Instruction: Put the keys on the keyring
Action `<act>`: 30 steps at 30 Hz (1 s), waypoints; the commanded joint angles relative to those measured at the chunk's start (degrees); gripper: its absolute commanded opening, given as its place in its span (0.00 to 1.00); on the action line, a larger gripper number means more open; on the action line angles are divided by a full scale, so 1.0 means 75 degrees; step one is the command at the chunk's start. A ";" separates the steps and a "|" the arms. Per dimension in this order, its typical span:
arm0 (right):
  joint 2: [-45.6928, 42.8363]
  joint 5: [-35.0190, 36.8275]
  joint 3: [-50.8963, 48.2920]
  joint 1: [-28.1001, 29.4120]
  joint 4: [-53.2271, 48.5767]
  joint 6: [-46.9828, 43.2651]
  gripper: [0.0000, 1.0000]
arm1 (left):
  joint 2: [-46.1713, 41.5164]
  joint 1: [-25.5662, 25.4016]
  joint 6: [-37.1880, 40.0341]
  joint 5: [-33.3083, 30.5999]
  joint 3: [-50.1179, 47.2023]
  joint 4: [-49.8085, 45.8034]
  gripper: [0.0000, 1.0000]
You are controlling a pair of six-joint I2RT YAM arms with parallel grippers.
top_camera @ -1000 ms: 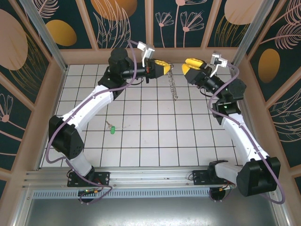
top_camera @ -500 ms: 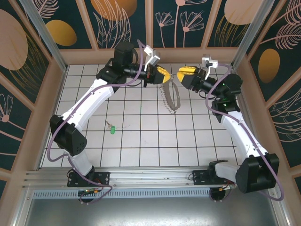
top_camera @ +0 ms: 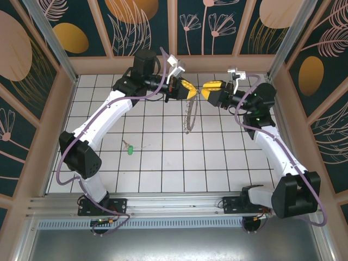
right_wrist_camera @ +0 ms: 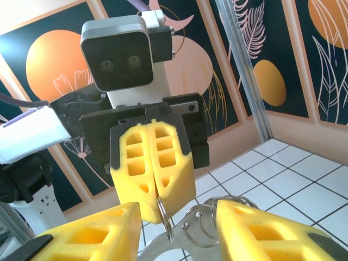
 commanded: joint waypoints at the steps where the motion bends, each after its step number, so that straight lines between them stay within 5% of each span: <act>1: 0.0110 -0.0267 0.0032 0.0111 0.0239 -0.0135 0.38 | 0.0076 0.0043 0.0004 0.0308 0.0081 0.0192 0.00; 10: 0.0299 -0.0242 0.0064 0.0340 0.0307 -0.0140 0.28 | 0.0123 0.0043 -0.0104 0.0390 0.0083 0.0302 0.00; 17: 0.0301 -0.0265 0.0043 0.0369 0.0281 -0.0193 0.00 | 0.0135 0.0046 -0.0154 0.0408 0.0087 0.0374 0.00; 21: 0.0232 -0.0171 -0.0002 0.0358 0.0135 -0.0354 0.00 | 0.0146 0.0043 -0.0292 0.0270 0.0070 0.0494 0.00; 27: 0.0011 0.0268 -0.0294 0.0024 0.1055 0.0233 0.00 | -0.0448 0.0264 -0.1491 -0.0587 -0.1128 0.2262 0.40; 30: -0.0025 0.0467 -0.0361 -0.0017 0.1756 0.0657 0.00 | -0.1055 0.0348 -0.2508 -0.1155 -0.2126 0.3892 0.49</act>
